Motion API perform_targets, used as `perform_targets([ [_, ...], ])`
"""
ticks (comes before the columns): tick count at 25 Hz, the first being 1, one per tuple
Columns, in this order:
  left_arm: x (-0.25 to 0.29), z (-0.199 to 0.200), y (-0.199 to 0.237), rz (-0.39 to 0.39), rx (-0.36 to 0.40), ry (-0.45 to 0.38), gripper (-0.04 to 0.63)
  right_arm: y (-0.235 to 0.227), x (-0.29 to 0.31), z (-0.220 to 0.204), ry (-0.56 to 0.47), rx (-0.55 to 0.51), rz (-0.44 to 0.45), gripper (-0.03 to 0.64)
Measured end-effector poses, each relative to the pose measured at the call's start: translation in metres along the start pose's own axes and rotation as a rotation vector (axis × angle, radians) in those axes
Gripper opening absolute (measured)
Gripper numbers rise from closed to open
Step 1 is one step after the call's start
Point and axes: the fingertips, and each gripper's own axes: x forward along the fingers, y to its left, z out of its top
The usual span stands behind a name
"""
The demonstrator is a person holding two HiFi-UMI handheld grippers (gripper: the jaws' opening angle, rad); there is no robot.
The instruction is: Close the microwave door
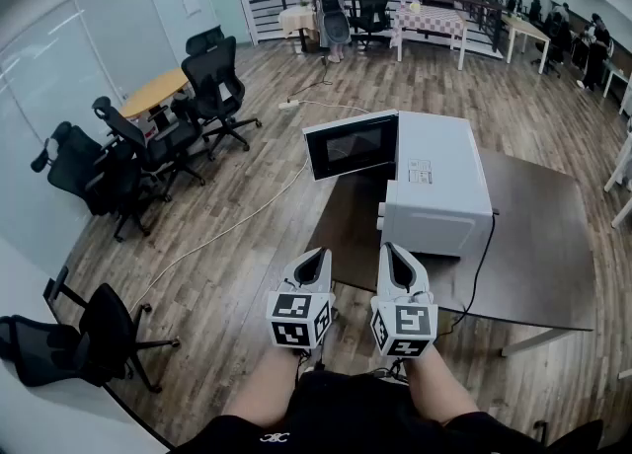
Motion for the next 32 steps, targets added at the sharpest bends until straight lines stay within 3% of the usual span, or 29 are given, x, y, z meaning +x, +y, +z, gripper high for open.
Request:
perform_targets([
  [23,0.012,-0.011,-0.010,0.033,0.017,0.016,0.009,-0.027,0.004,-0.011,0.034,-0.020,-0.031,0.008],
  [32,0.031,-0.007,0.020,0.061,-0.002,0.010,0.009,-0.021,0.042,-0.016,0.064,-0.071,-0.023,0.008],
])
